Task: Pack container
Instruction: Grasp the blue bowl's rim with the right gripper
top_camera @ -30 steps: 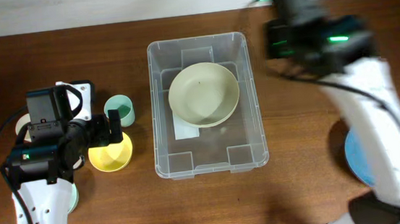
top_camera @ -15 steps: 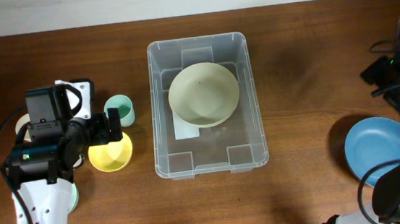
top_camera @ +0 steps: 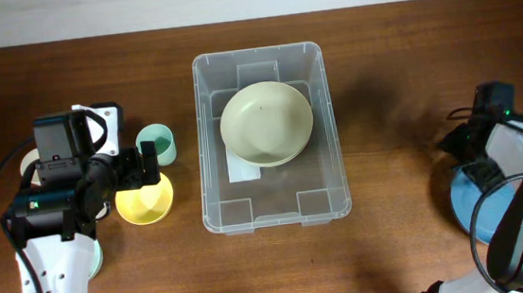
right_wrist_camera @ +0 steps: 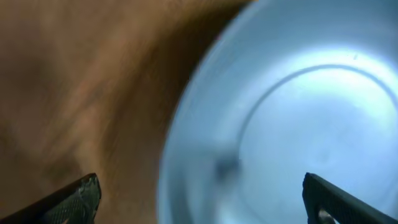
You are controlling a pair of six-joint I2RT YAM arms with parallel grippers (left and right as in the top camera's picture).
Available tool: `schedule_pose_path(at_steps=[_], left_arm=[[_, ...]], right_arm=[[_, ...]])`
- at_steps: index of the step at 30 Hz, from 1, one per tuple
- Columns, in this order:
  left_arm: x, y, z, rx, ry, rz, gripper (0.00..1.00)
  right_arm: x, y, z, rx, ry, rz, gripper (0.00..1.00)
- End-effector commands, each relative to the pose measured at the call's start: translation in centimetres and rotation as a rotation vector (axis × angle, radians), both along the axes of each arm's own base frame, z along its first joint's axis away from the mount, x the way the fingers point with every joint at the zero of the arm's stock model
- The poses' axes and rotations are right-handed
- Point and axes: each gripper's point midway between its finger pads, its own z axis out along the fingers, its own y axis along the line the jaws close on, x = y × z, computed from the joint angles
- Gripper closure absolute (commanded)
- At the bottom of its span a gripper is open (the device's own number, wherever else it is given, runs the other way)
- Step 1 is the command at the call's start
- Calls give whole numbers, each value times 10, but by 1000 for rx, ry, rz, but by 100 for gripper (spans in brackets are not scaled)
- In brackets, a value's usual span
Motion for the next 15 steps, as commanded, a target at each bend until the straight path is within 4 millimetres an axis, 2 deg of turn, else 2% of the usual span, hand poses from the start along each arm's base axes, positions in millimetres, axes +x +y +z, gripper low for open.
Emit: schedule_pose_path(at_steps=[1, 5, 8, 9, 10, 11, 12, 15], left_arm=[[3, 0, 7, -4, -18, 6, 1], [3, 0, 7, -4, -18, 6, 1], [3, 0, 7, -4, -18, 6, 1], [3, 0, 7, -4, -18, 6, 0], [3, 0, 7, -4, -18, 6, 1], [3, 0, 7, -4, -18, 6, 0], [3, 0, 7, -4, -18, 6, 1], [3, 0, 7, -4, -18, 6, 1]], right_arm=[[-12, 6, -17, 4, 14, -2, 0], [-17, 8, -24, 6, 20, -2, 4], [-16, 8, -23, 5, 16, -2, 17], [-15, 7, -23, 3, 14, -2, 23], [-15, 7, -23, 4, 14, -1, 33], [-15, 7, -23, 4, 14, -1, 37], [-15, 7, -23, 4, 14, -1, 45], [-15, 7, -23, 4, 13, -1, 59]])
